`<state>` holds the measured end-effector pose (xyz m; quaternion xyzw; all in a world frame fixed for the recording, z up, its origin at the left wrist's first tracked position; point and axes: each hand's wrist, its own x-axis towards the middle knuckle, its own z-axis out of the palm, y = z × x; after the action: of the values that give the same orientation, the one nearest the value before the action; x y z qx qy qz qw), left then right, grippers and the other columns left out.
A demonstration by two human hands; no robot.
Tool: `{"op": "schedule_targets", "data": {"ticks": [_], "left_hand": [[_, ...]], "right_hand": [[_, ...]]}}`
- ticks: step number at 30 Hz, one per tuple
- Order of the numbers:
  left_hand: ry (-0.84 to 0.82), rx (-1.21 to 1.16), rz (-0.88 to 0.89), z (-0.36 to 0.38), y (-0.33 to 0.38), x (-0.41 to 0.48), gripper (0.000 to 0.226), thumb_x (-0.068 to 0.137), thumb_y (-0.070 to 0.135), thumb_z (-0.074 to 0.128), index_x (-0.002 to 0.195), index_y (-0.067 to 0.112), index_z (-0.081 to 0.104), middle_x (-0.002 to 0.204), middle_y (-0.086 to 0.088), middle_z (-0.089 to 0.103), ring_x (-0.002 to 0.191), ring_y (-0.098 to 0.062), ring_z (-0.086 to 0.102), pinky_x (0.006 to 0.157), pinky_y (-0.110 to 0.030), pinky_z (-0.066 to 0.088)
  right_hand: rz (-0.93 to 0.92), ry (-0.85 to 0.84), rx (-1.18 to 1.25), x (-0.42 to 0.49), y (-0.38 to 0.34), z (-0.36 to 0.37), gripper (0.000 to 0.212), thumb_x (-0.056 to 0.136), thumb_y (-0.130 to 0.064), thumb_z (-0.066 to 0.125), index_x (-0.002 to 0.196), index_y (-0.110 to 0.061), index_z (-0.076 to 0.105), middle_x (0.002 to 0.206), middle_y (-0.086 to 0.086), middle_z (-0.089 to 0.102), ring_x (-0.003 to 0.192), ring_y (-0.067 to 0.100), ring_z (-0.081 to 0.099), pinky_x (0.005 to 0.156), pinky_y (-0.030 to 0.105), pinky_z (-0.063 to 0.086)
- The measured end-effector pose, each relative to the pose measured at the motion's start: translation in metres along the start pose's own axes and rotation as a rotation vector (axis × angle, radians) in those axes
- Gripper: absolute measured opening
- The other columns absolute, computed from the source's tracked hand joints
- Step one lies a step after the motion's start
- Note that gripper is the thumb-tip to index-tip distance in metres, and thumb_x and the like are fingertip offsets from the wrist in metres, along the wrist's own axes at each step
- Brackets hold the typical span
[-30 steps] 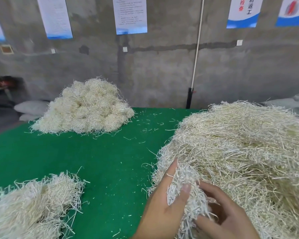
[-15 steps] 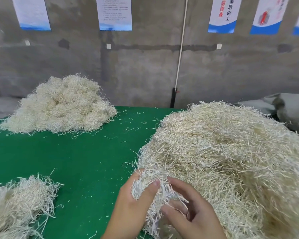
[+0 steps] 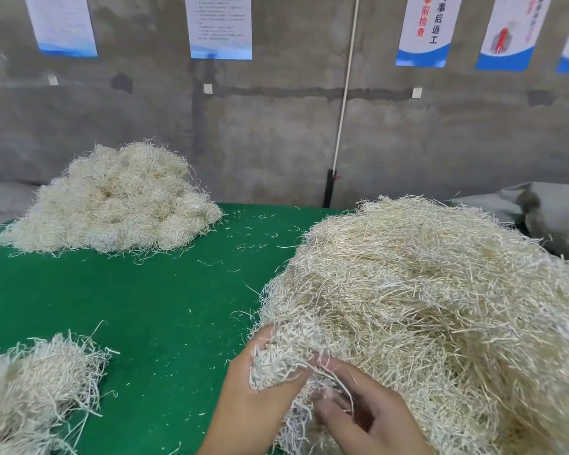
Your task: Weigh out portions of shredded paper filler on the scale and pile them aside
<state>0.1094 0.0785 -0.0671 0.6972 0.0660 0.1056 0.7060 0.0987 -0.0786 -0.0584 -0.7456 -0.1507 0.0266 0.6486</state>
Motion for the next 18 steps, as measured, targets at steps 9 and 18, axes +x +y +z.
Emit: {"op": "schedule_targets", "data": {"ticks": [9, 18], "left_hand": [[0.23, -0.106, -0.057, -0.003, 0.002, 0.006, 0.059, 0.072, 0.04, 0.078, 0.12, 0.051, 0.046, 0.129, 0.013, 0.053, 0.104, -0.01, 0.055, 0.093, -0.037, 0.045], [0.407, -0.131, 0.02, -0.022, 0.018, 0.008, 0.075, 0.047, 0.073, 0.067, 0.114, 0.071, 0.034, 0.138, 0.013, 0.048, 0.117, -0.012, 0.044, 0.104, -0.043, 0.034]], "right_hand": [[-0.082, 0.305, 0.19, 0.003, -0.003, -0.011, 0.023, 0.073, 0.008, 0.073, 0.081, -0.013, 0.078, 0.081, 0.016, 0.075, 0.074, 0.028, 0.073, 0.069, 0.033, 0.061], [0.009, 0.197, 0.209, 0.006, 0.001, -0.012, 0.027, 0.067, -0.021, 0.071, 0.093, -0.014, 0.076, 0.09, 0.011, 0.075, 0.08, 0.024, 0.074, 0.066, 0.028, 0.06]]}}
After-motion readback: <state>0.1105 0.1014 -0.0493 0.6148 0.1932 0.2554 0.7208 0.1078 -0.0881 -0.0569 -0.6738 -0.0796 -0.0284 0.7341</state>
